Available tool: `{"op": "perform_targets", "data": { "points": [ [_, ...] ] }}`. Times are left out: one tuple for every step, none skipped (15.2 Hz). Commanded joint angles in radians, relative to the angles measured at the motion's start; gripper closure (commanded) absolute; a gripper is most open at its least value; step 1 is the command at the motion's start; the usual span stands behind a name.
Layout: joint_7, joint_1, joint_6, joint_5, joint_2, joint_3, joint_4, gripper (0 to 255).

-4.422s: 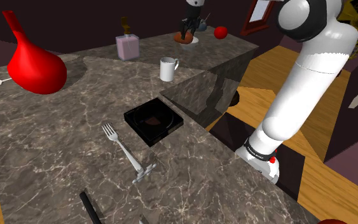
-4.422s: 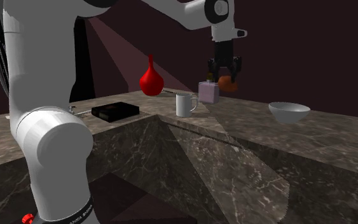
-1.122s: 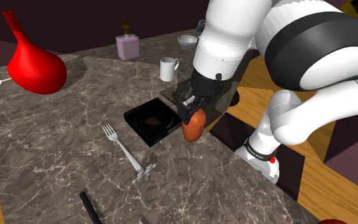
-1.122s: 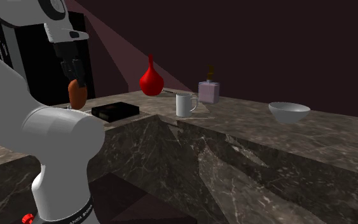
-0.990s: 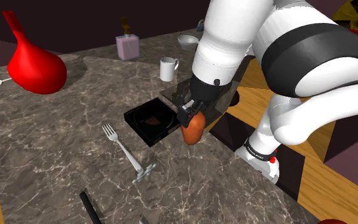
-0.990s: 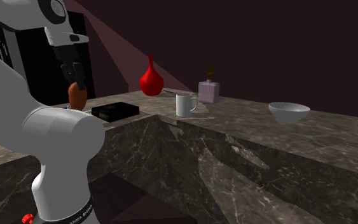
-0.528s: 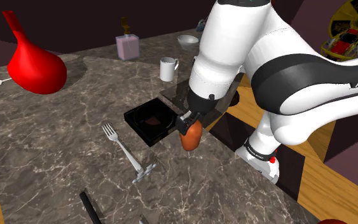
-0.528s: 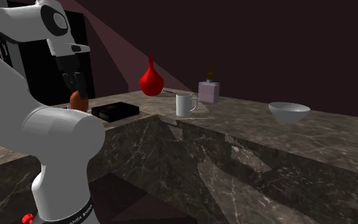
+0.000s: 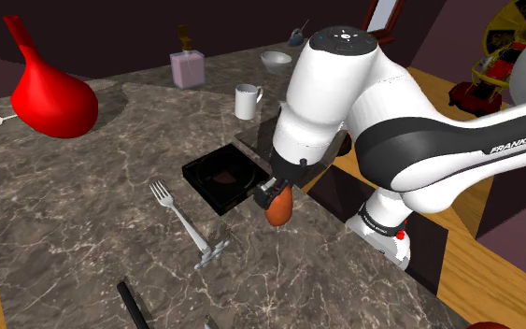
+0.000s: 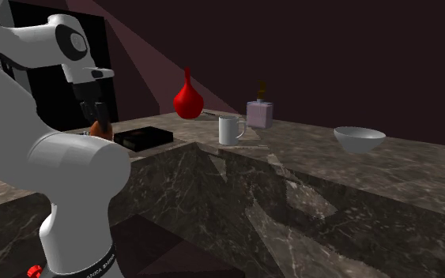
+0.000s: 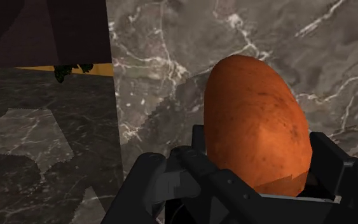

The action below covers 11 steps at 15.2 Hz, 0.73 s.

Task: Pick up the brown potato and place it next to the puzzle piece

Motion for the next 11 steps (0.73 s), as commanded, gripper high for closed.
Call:
{"op": "perform_targets", "data": {
  "points": [
    [0.003,0.002,0.029,0.006,0.01,0.011,-0.027,255],
    [0.005,0.002,0.044,0.008,0.015,0.016,-0.037,255],
    [0.007,0.002,0.059,0.01,0.02,0.021,-0.047,255],
    [0.007,0.002,0.066,0.01,0.023,0.023,-0.052,255],
    [0.008,0.003,0.066,0.01,0.023,0.023,-0.052,255],
    [0.008,0.003,0.066,0.01,0.023,0.023,-0.052,255],
    [0.008,0.003,0.066,0.01,0.023,0.023,-0.052,255],
    [0.008,0.004,0.066,0.01,0.023,0.022,-0.052,255],
    [0.008,0.004,0.066,0.009,0.023,0.022,-0.052,255],
    [0.009,0.004,0.066,0.009,0.023,0.022,-0.052,255],
    [0.009,0.004,0.066,0.009,0.023,0.022,-0.052,255]
  ]
}}
